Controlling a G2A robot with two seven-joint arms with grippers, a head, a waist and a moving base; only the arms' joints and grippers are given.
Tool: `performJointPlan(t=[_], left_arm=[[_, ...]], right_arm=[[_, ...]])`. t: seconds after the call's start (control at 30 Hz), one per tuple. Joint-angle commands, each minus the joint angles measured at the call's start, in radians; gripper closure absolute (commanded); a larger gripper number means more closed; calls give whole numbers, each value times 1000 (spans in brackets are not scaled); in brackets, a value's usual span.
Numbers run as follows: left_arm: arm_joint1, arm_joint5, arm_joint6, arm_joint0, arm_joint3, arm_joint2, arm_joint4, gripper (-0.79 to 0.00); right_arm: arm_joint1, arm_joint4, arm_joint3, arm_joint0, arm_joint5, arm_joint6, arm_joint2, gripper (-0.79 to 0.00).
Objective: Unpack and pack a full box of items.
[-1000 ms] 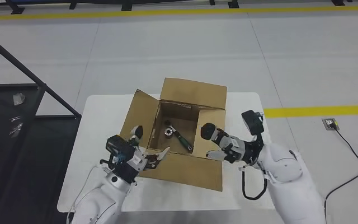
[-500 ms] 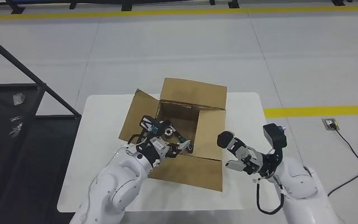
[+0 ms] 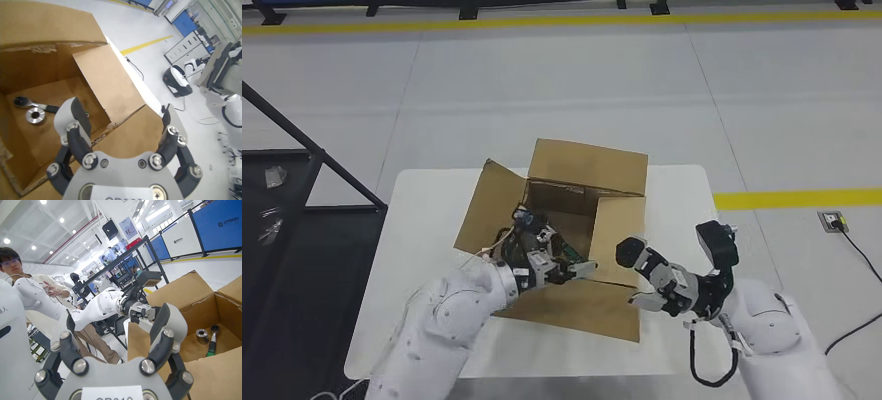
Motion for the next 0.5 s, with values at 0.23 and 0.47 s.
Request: performJointPlan(t=[0.23, 0.47], left_arm=[[-56, -10, -155, -239, 401, 157, -266, -785], [-110, -92, -139, -355, 629, 243, -418, -785]], right_arm=[[21, -6, -23, -92, -22, -58, 65, -785], [31, -11, -26, -100, -23, -78, 63, -785]])
